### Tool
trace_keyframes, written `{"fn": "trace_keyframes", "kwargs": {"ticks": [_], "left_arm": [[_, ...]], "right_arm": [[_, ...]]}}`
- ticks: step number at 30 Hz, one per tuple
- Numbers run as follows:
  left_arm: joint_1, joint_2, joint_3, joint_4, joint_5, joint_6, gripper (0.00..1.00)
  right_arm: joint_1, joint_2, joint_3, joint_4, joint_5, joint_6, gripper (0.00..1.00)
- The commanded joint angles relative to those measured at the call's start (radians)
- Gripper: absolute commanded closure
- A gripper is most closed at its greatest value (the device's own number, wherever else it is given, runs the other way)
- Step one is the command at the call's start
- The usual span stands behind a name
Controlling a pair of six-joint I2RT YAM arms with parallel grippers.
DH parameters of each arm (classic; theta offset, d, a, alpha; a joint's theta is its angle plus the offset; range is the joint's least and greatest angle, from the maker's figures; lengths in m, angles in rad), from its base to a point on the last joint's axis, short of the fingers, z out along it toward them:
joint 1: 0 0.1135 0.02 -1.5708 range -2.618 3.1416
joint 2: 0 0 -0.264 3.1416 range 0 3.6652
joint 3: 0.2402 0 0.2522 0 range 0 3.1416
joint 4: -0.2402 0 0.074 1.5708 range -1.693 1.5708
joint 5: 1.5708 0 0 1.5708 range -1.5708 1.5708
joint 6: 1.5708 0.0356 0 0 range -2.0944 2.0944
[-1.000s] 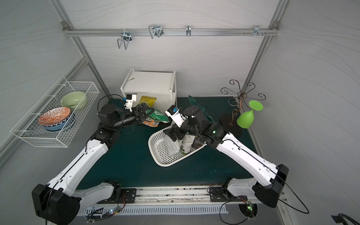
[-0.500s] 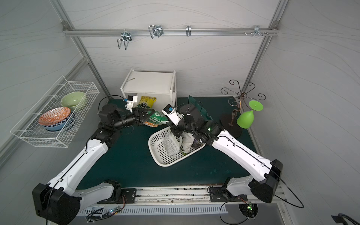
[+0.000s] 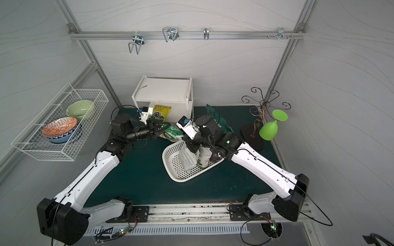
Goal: Take down the fertilizer bag from the shelf
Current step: Place the fertilizer bag in the storage box.
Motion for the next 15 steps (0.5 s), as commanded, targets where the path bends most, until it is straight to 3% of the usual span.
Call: {"fn": "trace_keyframes", "kwargs": {"ticks": [1, 11, 15], "left_arm": [[-0.007, -0.004, -0.012, 0.043, 0.020, 0.074, 1.00], [-0.007, 0.096, -0.104, 0.037, 0.016, 0.034, 1.00], [-0.007, 0.115, -0.120, -0.022, -0.045, 0.068, 1.00]], "right_arm": [[0.042, -0.050, -0.015, 0.042, -0.078, 0.064, 1.00], [0.102, -0.026, -0.085, 0.059, -0.104, 0.151, 1.00], [0.101, -0.012, -0.150, 0.107, -0.089, 0.172, 1.00]]}}
